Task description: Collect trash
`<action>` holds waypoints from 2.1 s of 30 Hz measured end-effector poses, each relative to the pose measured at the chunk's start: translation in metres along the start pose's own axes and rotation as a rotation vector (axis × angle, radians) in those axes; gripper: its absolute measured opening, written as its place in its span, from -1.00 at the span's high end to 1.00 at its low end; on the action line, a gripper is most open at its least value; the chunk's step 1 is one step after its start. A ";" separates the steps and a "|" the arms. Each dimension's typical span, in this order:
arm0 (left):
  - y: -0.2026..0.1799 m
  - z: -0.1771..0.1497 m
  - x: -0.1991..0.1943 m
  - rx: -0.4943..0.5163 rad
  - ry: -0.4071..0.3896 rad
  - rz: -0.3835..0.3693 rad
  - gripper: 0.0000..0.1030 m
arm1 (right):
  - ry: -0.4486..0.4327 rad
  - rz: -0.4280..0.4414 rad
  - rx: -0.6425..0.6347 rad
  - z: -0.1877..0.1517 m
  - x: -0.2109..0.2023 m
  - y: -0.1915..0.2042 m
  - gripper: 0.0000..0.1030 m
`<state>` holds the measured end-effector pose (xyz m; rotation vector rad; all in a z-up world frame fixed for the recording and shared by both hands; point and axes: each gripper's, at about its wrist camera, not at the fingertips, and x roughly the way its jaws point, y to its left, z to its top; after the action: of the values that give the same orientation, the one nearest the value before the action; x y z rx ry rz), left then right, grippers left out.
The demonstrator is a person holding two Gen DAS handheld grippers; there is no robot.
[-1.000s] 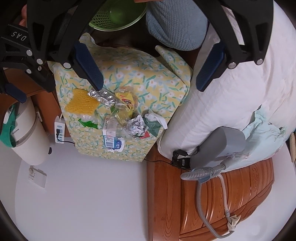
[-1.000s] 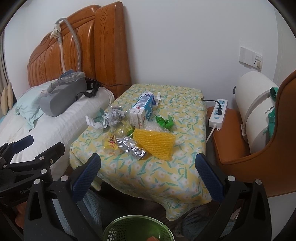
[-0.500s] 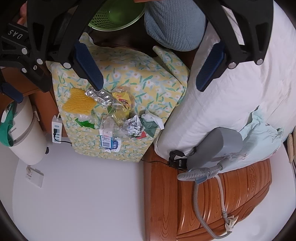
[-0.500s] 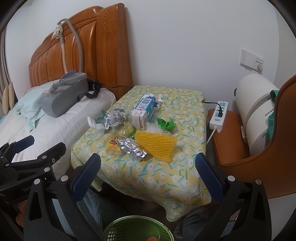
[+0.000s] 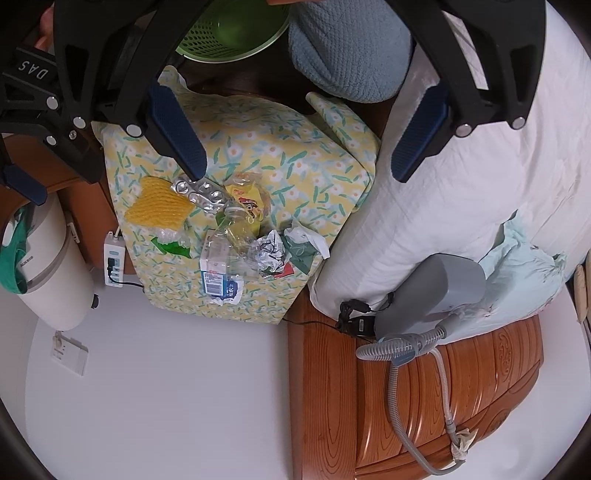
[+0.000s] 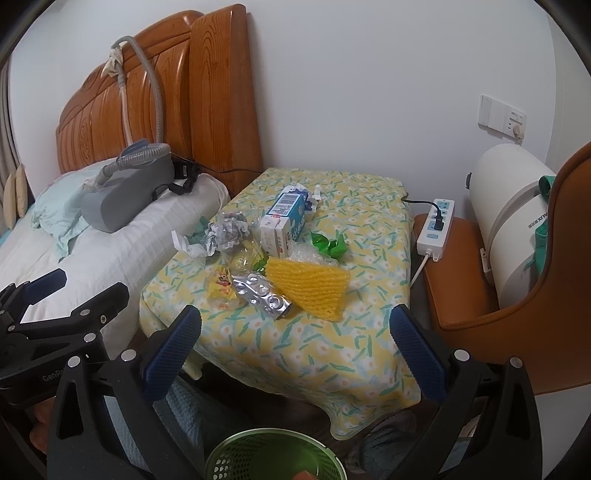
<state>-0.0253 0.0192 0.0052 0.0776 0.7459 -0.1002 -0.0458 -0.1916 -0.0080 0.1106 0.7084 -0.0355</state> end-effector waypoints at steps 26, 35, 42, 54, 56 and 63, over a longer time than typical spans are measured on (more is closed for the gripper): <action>-0.001 -0.001 0.000 0.004 0.004 0.001 -0.86 | 0.002 -0.001 0.001 -0.002 -0.001 0.000 -0.96; -0.001 -0.001 0.000 0.006 0.006 0.002 -0.86 | 0.003 0.000 0.002 -0.003 0.000 0.000 -0.96; -0.003 -0.001 0.003 0.009 0.012 0.008 -0.86 | 0.007 0.001 0.007 -0.004 0.001 -0.003 -0.96; 0.000 -0.007 -0.026 0.011 -0.010 0.021 -0.86 | -0.002 0.012 -0.005 -0.011 -0.018 -0.007 -0.96; 0.002 -0.009 -0.032 0.020 -0.012 0.010 -0.86 | 0.000 0.007 -0.018 -0.012 -0.021 -0.007 -0.96; -0.001 -0.010 -0.022 0.082 -0.011 -0.054 -0.86 | 0.011 0.022 -0.053 -0.008 -0.008 -0.010 -0.96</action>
<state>-0.0485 0.0210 0.0125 0.1347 0.7335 -0.1826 -0.0579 -0.2011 -0.0100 0.0674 0.7182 0.0049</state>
